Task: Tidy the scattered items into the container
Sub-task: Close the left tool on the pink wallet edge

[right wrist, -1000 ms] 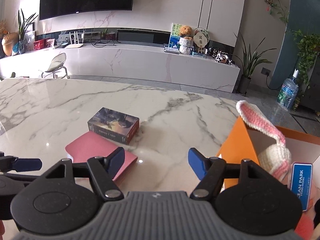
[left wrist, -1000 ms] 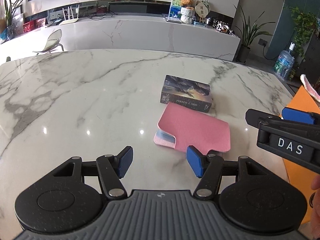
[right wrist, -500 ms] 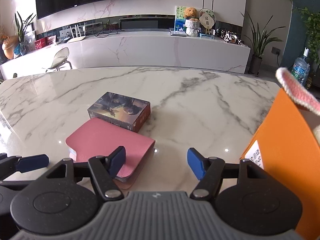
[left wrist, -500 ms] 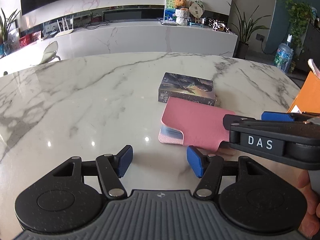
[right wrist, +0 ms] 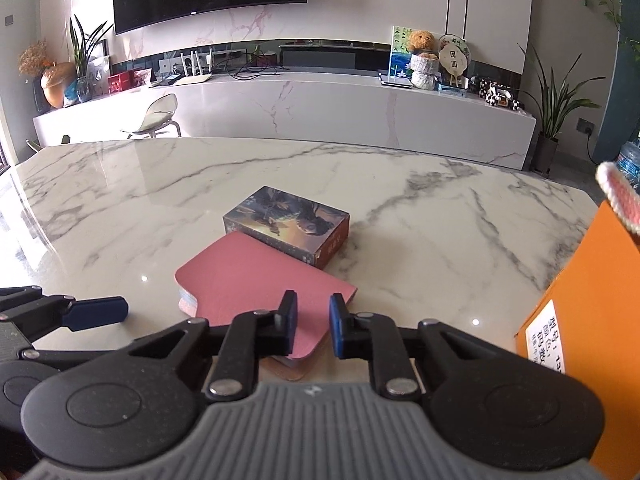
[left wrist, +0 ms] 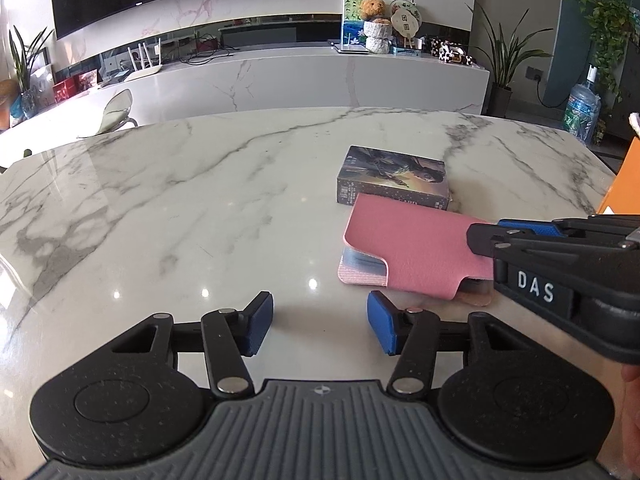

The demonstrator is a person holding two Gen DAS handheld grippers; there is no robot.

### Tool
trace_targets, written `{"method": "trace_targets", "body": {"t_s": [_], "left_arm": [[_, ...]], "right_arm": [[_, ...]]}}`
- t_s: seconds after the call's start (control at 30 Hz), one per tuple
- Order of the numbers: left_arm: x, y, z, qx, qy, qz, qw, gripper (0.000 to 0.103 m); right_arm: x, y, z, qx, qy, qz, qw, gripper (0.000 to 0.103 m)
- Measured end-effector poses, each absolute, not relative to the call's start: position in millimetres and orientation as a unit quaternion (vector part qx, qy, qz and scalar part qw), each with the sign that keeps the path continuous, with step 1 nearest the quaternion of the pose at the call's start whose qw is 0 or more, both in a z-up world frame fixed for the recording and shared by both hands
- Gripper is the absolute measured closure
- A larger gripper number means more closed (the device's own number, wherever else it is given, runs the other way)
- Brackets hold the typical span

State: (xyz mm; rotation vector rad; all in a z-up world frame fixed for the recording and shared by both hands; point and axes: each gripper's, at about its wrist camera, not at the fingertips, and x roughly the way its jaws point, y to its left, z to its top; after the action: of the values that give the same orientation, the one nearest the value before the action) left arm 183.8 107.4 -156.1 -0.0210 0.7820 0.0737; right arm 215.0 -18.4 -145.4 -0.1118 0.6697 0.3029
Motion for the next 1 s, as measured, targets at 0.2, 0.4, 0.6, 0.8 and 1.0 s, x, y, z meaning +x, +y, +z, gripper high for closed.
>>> {"method": "trace_targets", "body": {"t_s": [0.2, 0.4, 0.6, 0.8, 1.0], "left_arm": [[184, 111, -158, -0.013, 0.372, 0.043, 0.927, 0.041], [187, 112, -160, -0.015, 0.362, 0.045, 0.931, 0.04], [191, 113, -161, -0.016, 0.357, 0.047, 0.933, 0.04], [190, 115, -161, -0.021, 0.355, 0.045, 0.933, 0.04], [187, 120, -155, -0.036, 0.358, 0.056, 0.931, 0.04]], "right_arm": [[230, -26, -146, -0.041, 0.334, 0.127, 0.933, 0.053], [237, -30, -151, -0.036, 0.324, 0.125, 0.937, 0.039], [248, -38, -156, -0.007, 0.331, 0.12, 0.936, 0.023], [250, -36, -158, 0.013, 0.33, 0.138, 0.934, 0.03], [242, -29, -155, 0.019, 0.326, 0.173, 0.929, 0.057]]}}
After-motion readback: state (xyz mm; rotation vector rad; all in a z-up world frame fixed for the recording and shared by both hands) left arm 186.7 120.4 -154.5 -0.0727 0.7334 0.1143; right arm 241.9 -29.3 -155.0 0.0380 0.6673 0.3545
